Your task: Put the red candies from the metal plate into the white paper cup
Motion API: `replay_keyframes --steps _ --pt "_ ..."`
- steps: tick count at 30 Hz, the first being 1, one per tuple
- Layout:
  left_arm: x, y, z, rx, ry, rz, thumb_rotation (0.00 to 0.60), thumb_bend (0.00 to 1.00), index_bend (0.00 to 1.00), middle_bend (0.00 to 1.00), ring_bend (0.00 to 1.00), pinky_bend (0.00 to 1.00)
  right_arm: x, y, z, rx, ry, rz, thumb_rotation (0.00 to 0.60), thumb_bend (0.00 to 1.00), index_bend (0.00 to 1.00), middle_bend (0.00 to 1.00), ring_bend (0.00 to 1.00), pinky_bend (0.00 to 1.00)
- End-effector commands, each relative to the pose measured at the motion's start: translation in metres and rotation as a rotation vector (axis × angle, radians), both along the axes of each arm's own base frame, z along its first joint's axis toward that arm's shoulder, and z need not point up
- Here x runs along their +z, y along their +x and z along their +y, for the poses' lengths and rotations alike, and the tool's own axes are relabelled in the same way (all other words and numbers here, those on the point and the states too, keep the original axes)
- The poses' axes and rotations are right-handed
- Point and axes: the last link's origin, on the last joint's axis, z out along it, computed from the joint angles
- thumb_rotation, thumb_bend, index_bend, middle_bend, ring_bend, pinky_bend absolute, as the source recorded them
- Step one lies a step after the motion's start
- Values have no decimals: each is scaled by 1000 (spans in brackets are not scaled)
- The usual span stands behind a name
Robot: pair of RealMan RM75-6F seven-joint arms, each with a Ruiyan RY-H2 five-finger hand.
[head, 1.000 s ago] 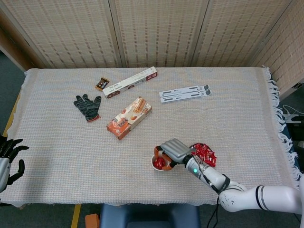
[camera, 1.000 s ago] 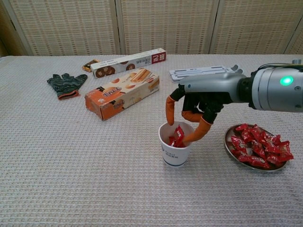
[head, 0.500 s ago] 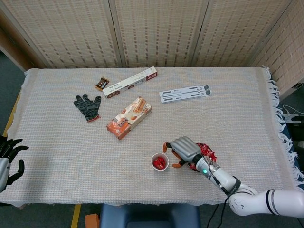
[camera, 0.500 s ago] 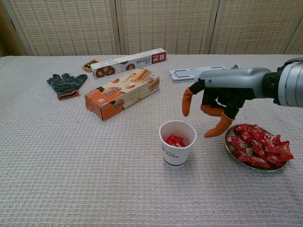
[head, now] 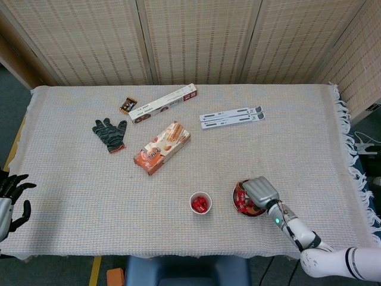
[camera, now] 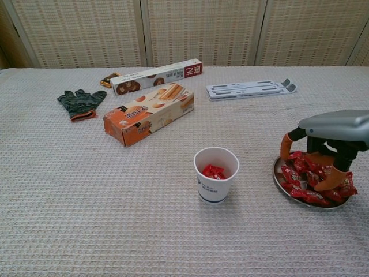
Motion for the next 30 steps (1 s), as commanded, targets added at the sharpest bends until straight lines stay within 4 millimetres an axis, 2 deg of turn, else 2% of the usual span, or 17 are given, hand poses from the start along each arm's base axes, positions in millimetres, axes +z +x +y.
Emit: replay_keyframes --steps 1,21,30 --pt "0 0 0 -1 0 0 600 620 292 133 82 302 0 -10 3 -34 8 37 600 61 307 858 746 943" --pt "0 0 0 0 -1 -3 600 620 292 133 88 301 -14 -28 1 -56 21 97 600 59 300 858 745 943" --pt "0 -1 0 2 -3 -2 600 621 292 133 87 302 -17 -31 1 -59 6 89 600 59 424 858 746 944"
